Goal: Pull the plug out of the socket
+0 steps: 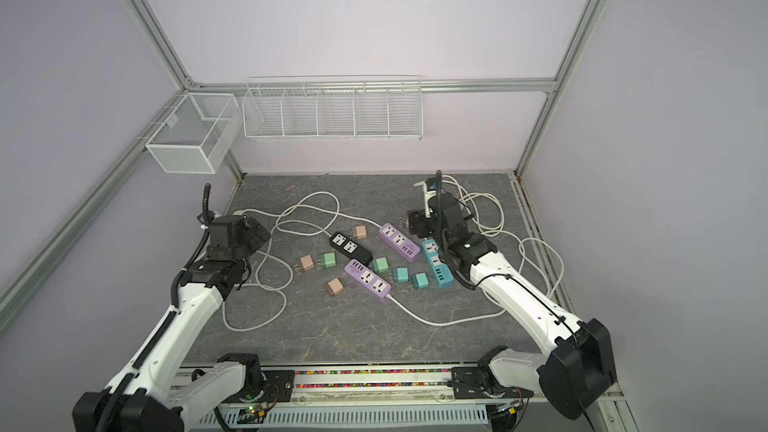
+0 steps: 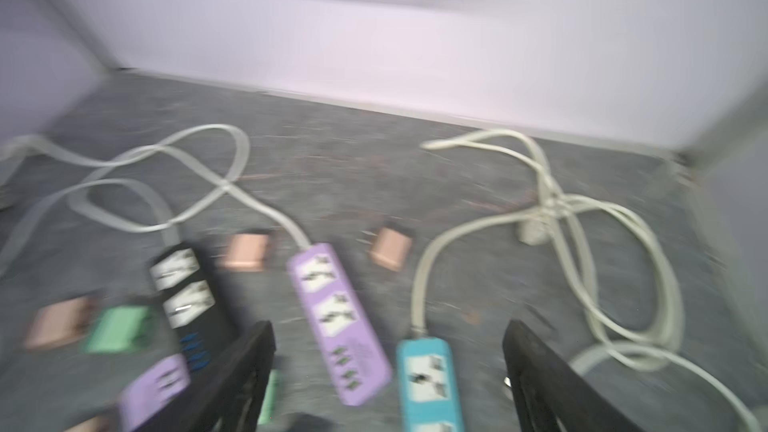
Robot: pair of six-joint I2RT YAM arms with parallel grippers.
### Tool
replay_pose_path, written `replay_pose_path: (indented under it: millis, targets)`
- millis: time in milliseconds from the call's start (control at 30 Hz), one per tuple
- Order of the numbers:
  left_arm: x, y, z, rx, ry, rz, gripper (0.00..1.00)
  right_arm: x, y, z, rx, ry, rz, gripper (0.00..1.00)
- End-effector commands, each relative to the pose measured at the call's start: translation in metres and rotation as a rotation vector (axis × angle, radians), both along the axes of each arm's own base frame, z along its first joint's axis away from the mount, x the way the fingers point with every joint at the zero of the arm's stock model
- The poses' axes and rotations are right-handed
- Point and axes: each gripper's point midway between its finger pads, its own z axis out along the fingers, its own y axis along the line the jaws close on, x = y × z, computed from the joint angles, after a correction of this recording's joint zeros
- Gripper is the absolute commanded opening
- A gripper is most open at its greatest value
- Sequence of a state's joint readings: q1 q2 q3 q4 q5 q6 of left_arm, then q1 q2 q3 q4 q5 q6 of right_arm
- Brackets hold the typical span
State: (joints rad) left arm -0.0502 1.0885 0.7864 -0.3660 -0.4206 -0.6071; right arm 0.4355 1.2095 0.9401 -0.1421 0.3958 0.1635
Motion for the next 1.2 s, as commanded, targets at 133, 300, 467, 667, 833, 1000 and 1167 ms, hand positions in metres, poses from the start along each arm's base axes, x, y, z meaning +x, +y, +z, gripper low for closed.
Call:
replay_pose_path:
  millis: [133,300,467,667,833,1000,1167]
  targets:
    - [0.012,0.053,-0.032,0.323,0.068,0.148,1.00,-0.004,-0.141,-0.066,-0.097,-0.040,-0.458,0.89]
    - [0.012,0.051,-0.045,0.424,0.007,0.082,1.00,0.007,-0.142,-0.110,-0.078,-0.031,-0.347,0.89]
    - [0.021,0.019,-0.043,0.397,-0.195,-0.117,0.99,0.020,-0.126,-0.123,-0.102,-0.051,-0.200,0.89]
    - [0.053,-0.010,-0.048,0.355,-0.207,-0.293,1.00,0.012,-0.112,-0.137,-0.028,-0.145,-0.046,0.88]
    - [0.063,-0.024,-0.068,0.394,-0.301,-0.369,0.99,0.020,-0.118,-0.151,-0.015,-0.085,-0.071,0.88]
    - [0.064,-0.023,-0.074,0.377,-0.229,-0.371,0.99,0.021,-0.117,-0.149,-0.023,-0.112,-0.069,0.88]
    - [0.065,-0.023,-0.070,0.391,-0.261,-0.364,0.99,0.021,-0.117,-0.149,-0.022,-0.102,-0.069,0.88]
